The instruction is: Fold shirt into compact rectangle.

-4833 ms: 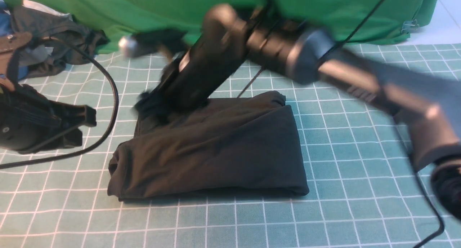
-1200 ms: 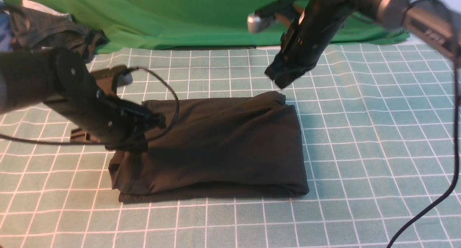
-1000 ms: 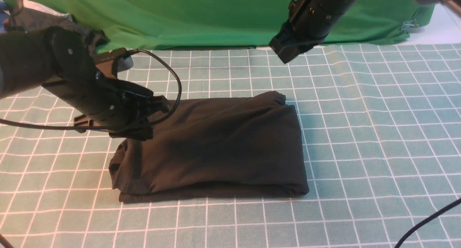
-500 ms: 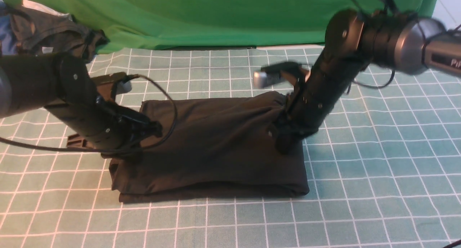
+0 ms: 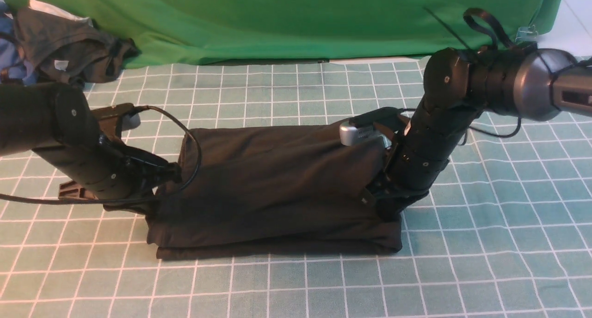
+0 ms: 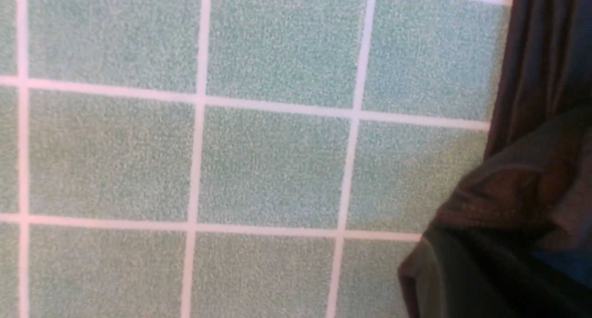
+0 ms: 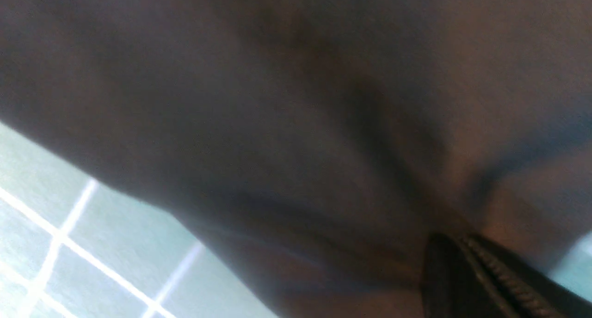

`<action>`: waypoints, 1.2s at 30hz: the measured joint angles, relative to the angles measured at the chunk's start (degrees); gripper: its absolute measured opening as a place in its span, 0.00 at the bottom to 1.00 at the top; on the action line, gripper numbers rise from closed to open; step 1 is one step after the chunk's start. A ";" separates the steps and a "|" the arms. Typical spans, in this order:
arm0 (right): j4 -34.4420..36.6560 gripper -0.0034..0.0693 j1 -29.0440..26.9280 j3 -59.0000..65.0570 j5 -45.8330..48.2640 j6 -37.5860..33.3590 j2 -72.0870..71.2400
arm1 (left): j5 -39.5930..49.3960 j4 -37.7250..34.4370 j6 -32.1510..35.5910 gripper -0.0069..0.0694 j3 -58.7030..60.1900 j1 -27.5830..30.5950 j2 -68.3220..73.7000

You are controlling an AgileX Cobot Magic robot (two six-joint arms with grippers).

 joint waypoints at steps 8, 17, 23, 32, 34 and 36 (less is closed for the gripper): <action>-4.34 0.08 -0.30 0.19 -0.21 2.07 -18.14 | 3.45 -3.87 3.72 0.11 -2.06 0.00 -10.92; -16.20 0.08 -0.36 0.19 -3.68 10.67 -42.95 | 12.42 -4.59 7.06 0.11 -2.13 0.00 -28.59; -18.96 0.08 -0.36 3.75 -11.28 12.55 -59.48 | 13.08 -4.59 7.21 0.11 -2.13 0.00 -42.90; -29.04 0.08 -0.36 30.05 -38.07 21.65 -87.64 | 12.50 -8.09 7.34 0.11 4.52 0.00 -63.24; -30.14 0.08 -0.36 33.97 -42.25 22.48 -91.02 | 11.96 -8.78 7.42 0.11 6.91 0.00 -65.91; -30.92 0.08 -0.36 41.45 -48.96 23.03 -97.20 | 9.88 -9.51 7.42 0.11 12.33 0.00 -71.12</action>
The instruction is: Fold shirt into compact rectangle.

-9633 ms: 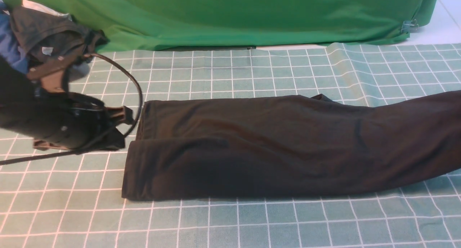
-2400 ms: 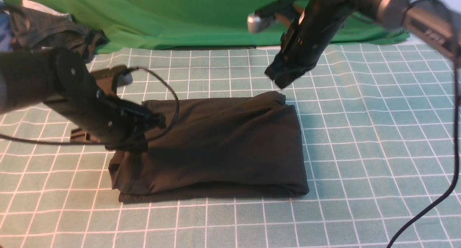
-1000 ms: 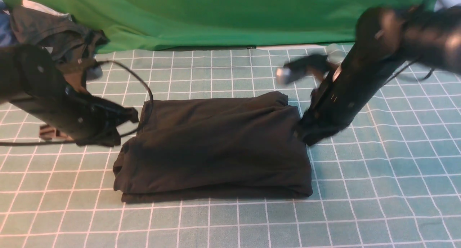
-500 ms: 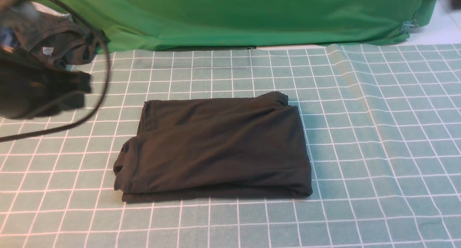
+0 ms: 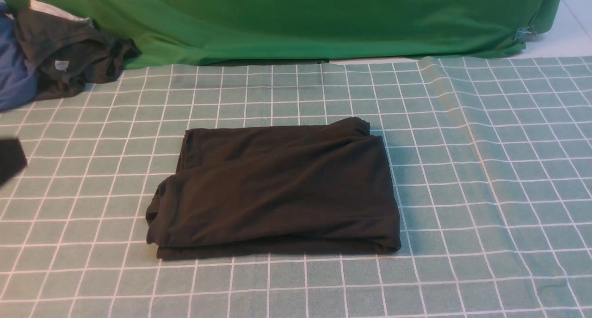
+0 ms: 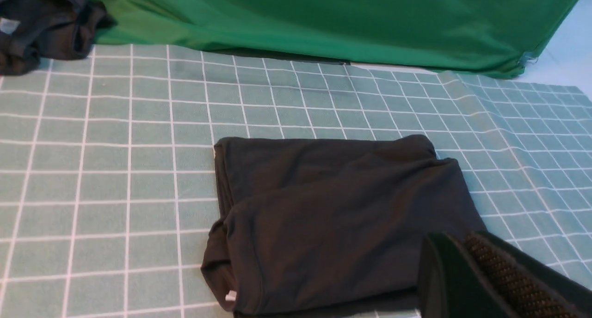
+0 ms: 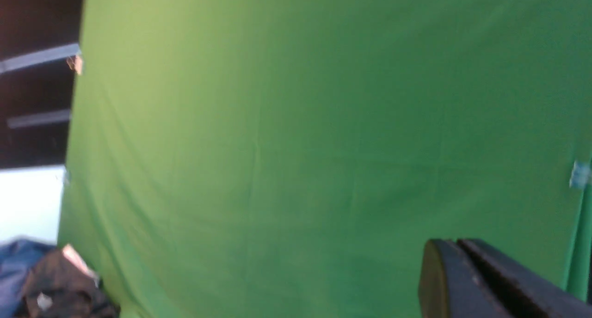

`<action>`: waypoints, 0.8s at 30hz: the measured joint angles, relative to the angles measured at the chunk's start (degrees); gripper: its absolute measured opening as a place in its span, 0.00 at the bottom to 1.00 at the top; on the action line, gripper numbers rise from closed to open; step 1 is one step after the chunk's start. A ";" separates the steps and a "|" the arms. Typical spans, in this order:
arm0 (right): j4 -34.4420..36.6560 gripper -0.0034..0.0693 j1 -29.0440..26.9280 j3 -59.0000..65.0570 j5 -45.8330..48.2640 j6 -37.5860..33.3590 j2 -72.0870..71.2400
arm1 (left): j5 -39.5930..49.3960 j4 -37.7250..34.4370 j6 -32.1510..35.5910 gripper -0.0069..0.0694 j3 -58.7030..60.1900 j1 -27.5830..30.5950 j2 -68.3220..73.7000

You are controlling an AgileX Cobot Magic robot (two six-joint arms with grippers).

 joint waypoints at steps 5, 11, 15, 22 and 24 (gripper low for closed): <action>-0.42 0.08 0.00 7.04 -6.44 0.54 -6.31 | -5.95 -2.69 -0.23 0.11 10.00 0.00 -8.39; -0.51 0.08 0.00 7.43 -7.76 1.43 -7.08 | -14.39 -4.41 -0.41 0.11 15.28 0.00 -11.22; -0.51 0.09 0.00 7.43 -7.37 1.50 -7.08 | -17.74 -4.61 -0.41 0.11 15.54 0.00 -11.22; -0.51 0.11 0.00 7.43 -7.18 1.55 -7.08 | -18.77 -4.84 0.02 0.11 15.54 0.00 -11.22; -0.51 0.12 0.00 7.43 -7.18 1.55 -7.08 | -18.77 -4.84 0.02 0.11 15.54 0.00 -11.22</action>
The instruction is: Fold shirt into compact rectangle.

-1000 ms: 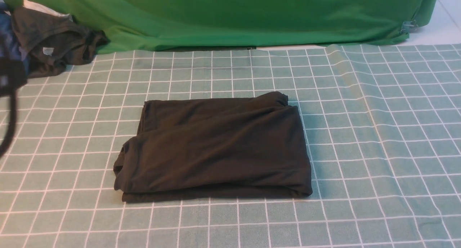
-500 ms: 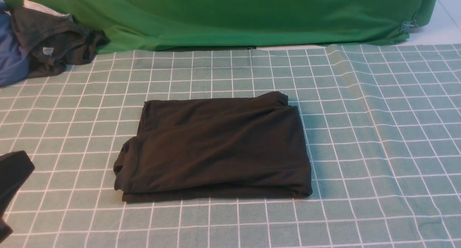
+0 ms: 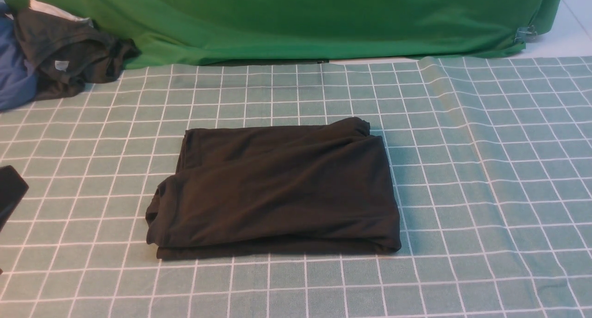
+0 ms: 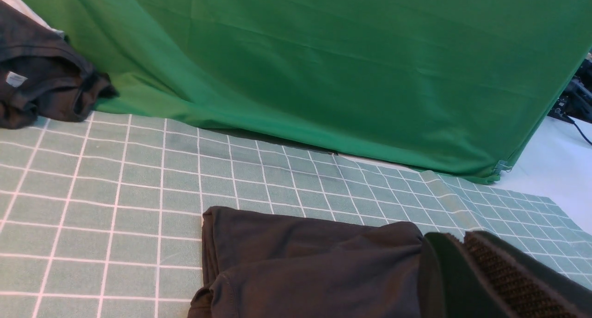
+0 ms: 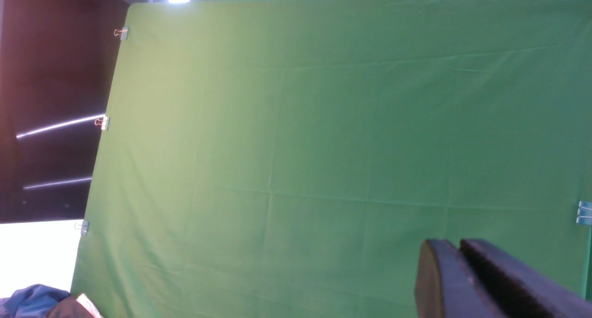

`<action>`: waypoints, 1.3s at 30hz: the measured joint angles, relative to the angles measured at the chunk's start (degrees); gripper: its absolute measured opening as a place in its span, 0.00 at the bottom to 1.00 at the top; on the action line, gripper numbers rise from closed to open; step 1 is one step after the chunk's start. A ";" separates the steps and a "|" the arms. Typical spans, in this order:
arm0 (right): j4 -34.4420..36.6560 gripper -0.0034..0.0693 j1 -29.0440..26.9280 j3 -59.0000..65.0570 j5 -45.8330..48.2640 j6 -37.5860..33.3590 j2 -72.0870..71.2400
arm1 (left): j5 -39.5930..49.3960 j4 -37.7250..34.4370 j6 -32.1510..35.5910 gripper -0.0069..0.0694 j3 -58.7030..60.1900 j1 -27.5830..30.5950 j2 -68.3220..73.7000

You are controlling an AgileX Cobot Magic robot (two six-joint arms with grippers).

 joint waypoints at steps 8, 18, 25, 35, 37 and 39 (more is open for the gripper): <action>0.00 0.14 0.00 0.00 0.00 0.37 0.00 | 0.00 0.00 0.00 0.11 0.06 0.00 0.00; 0.00 0.18 0.00 0.00 0.00 0.42 0.00 | -2.73 1.98 3.98 0.11 0.74 0.00 0.00; 0.00 0.19 0.00 0.00 0.09 0.53 0.00 | -11.05 10.72 2.91 0.11 9.65 0.00 -3.59; 0.00 0.20 0.00 0.00 0.04 0.60 0.00 | -16.46 17.86 -2.18 0.11 27.26 0.00 -15.16; 0.00 0.21 0.00 0.00 0.04 0.60 0.00 | -17.16 18.88 -2.31 0.11 28.23 0.00 -15.30; 0.00 0.21 0.00 0.00 0.04 0.60 0.00 | -17.22 20.27 -2.37 0.11 28.23 0.00 -15.36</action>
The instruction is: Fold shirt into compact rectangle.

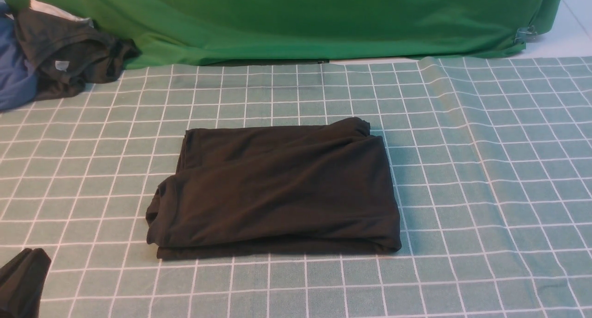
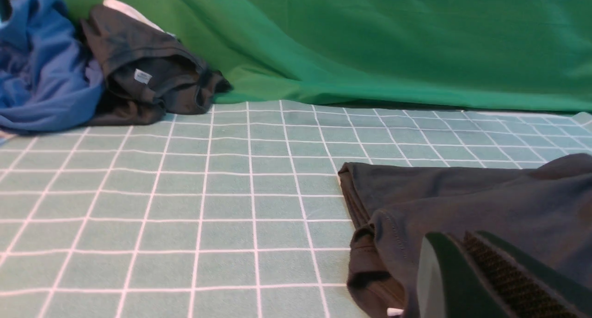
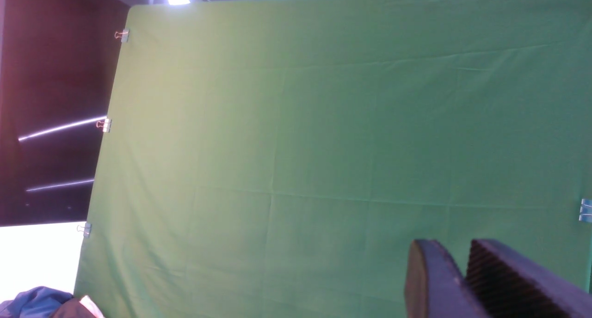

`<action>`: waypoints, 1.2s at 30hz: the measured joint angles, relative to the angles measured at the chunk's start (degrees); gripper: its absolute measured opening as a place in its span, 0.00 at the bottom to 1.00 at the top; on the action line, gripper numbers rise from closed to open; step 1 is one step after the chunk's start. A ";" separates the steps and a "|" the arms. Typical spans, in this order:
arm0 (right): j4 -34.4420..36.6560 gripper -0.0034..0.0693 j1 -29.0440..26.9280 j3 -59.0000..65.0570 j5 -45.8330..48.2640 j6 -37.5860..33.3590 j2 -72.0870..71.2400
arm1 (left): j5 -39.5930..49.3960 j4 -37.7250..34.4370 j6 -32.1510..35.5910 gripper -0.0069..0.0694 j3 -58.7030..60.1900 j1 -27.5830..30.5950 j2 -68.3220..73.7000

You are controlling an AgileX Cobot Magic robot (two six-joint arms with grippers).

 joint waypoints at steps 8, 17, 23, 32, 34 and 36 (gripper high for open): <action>0.00 0.23 0.00 0.00 0.03 0.05 0.00 | 1.11 2.01 0.00 0.11 0.01 0.00 0.00; 0.00 0.26 0.00 0.00 0.03 0.05 0.00 | 2.68 2.13 0.05 0.11 0.01 0.00 0.00; 0.00 0.27 0.00 0.00 0.03 0.05 0.00 | 2.68 2.13 0.09 0.11 0.01 0.00 0.00; 0.00 0.28 0.00 0.00 0.03 0.05 0.00 | 2.79 2.13 0.09 0.11 0.01 0.00 0.00; 0.00 0.29 0.00 0.00 0.03 0.05 0.00 | 2.79 2.13 0.09 0.11 0.01 0.00 0.00; 0.00 0.30 0.00 0.00 0.03 0.05 0.00 | 2.79 2.13 0.17 0.11 0.01 0.00 0.00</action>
